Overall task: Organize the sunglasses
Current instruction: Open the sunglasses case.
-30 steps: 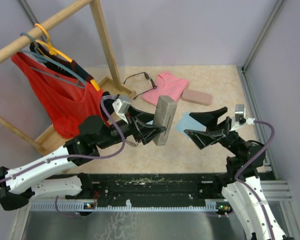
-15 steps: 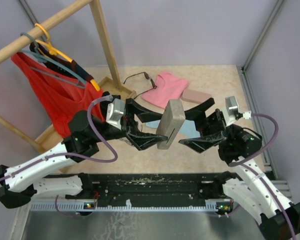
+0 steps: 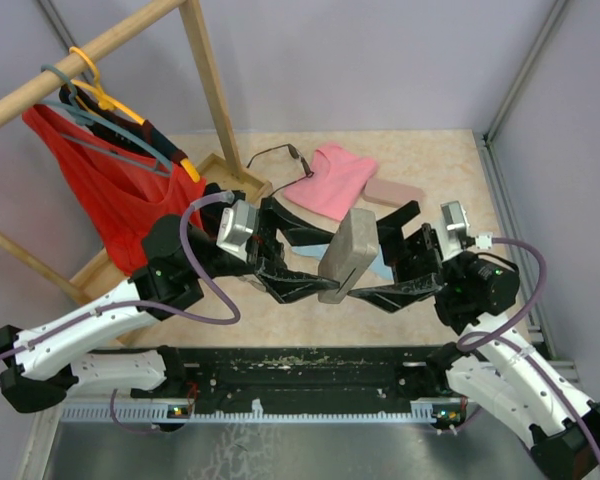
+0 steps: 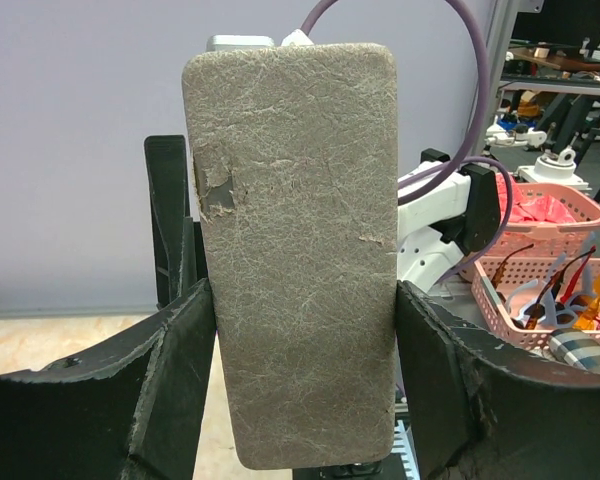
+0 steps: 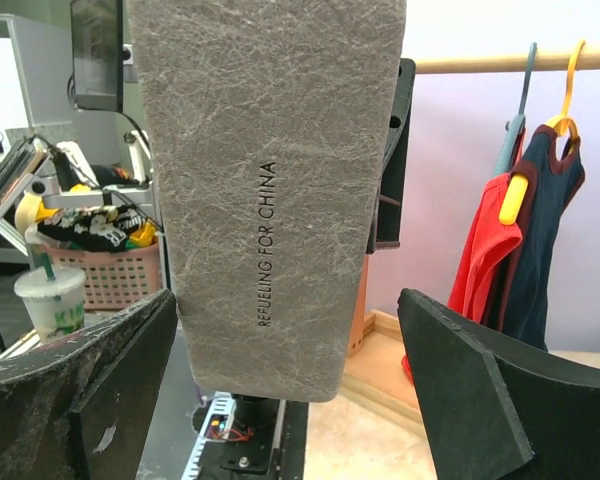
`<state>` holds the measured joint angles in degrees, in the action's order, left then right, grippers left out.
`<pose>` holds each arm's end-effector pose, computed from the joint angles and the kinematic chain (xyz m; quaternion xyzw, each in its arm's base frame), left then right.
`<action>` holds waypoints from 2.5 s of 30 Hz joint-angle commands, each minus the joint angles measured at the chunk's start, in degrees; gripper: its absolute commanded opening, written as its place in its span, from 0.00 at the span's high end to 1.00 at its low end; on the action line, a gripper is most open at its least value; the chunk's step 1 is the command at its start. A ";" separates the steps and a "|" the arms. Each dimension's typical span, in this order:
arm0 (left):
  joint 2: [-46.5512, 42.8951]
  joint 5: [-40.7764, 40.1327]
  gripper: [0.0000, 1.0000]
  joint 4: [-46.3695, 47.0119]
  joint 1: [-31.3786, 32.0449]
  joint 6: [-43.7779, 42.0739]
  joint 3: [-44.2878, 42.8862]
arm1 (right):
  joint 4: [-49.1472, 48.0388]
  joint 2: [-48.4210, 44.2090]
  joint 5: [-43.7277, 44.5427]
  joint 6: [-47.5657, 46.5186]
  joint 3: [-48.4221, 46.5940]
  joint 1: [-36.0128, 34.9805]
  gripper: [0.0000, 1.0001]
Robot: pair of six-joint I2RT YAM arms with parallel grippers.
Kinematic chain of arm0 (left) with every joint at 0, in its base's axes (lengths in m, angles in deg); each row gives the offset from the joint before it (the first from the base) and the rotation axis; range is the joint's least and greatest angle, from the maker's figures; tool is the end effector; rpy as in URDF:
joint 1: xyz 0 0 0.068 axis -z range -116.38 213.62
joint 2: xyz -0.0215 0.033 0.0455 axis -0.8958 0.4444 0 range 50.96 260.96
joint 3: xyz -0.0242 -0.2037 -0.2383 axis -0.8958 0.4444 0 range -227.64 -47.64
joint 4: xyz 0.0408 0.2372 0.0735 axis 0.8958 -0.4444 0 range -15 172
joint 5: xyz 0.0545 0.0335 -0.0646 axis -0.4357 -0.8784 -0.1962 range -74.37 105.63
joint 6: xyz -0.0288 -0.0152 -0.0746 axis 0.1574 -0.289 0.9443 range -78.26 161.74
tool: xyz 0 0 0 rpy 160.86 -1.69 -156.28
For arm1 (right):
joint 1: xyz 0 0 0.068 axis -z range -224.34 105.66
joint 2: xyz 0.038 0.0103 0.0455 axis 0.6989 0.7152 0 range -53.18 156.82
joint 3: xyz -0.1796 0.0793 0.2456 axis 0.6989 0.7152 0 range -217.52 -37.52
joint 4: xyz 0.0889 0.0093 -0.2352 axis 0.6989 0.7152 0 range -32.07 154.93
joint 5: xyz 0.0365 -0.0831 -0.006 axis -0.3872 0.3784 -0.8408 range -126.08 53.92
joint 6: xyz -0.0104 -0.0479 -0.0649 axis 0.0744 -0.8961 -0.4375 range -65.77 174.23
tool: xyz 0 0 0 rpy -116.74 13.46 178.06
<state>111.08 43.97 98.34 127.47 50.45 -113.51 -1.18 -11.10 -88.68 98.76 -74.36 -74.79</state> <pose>0.0672 -0.2128 0.5139 0.4307 0.3861 -0.5862 0.5674 0.0579 0.0990 0.4518 -0.3840 0.3275 0.6278 0.5926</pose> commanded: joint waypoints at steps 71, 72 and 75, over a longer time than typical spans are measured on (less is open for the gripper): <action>-5.00 -35.40 0.00 -11.00 -0.05 -6.69 -0.26 | 45.60 -2.15 31.24 -18.14 -7.29 -2.85 1.00; -5.08 -35.65 0.00 -11.36 -0.09 -6.67 -0.33 | 45.05 -2.63 30.84 -18.37 -6.68 -2.85 1.00; -5.65 -36.39 0.00 -12.95 -0.05 -6.72 -0.82 | 43.67 -4.69 29.18 -20.03 -4.84 -2.86 1.00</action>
<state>106.34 9.04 86.21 127.19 43.44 -112.96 50.25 -12.56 -56.99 80.66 -80.00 -77.92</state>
